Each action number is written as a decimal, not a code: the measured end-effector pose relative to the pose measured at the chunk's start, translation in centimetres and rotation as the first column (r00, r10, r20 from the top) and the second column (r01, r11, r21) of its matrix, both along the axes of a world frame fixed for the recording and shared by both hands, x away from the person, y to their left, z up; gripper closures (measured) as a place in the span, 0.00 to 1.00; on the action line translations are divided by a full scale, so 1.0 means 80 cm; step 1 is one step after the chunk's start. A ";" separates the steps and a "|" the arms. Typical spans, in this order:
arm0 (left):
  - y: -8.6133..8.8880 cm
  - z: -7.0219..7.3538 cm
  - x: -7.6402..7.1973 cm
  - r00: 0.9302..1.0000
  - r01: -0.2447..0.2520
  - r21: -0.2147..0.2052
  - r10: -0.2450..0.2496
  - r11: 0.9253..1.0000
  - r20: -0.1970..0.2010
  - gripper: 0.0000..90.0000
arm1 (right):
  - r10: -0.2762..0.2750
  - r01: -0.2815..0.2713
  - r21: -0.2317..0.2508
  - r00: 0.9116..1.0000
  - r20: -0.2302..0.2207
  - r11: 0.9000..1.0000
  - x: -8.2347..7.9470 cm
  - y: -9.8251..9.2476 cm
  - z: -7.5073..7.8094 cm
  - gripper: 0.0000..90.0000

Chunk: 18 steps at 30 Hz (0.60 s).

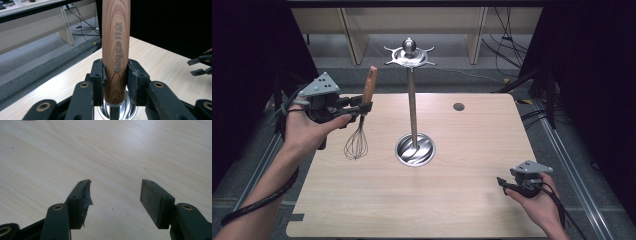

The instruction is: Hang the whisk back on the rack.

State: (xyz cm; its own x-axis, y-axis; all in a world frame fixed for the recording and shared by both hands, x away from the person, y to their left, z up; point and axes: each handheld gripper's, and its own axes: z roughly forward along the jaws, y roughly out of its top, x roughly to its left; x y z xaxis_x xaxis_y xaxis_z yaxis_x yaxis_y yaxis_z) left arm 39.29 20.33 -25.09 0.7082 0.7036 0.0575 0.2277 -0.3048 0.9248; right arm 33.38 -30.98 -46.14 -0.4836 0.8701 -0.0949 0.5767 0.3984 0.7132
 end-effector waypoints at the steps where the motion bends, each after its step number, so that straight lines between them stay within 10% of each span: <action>1: -0.001 0.001 0.000 1.000 0.001 -0.001 -0.001 1.000 0.000 0.76 | -0.001 0.001 0.001 1.000 0.000 1.000 0.000 0.000 0.000 0.47; 18: -0.007 0.012 0.007 1.000 0.010 0.004 -0.010 1.000 -0.009 0.76 | -0.015 0.016 0.015 1.000 -0.013 1.000 -0.001 0.001 0.001 0.47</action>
State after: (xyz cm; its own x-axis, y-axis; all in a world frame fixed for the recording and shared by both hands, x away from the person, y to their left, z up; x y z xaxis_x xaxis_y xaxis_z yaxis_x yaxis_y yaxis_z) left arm 39.87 19.75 -24.17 0.7159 0.6962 0.0539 0.2333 -0.3112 0.9213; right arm 33.29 -30.86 -46.07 -0.4711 0.8788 -0.0758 0.5920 0.3787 0.7114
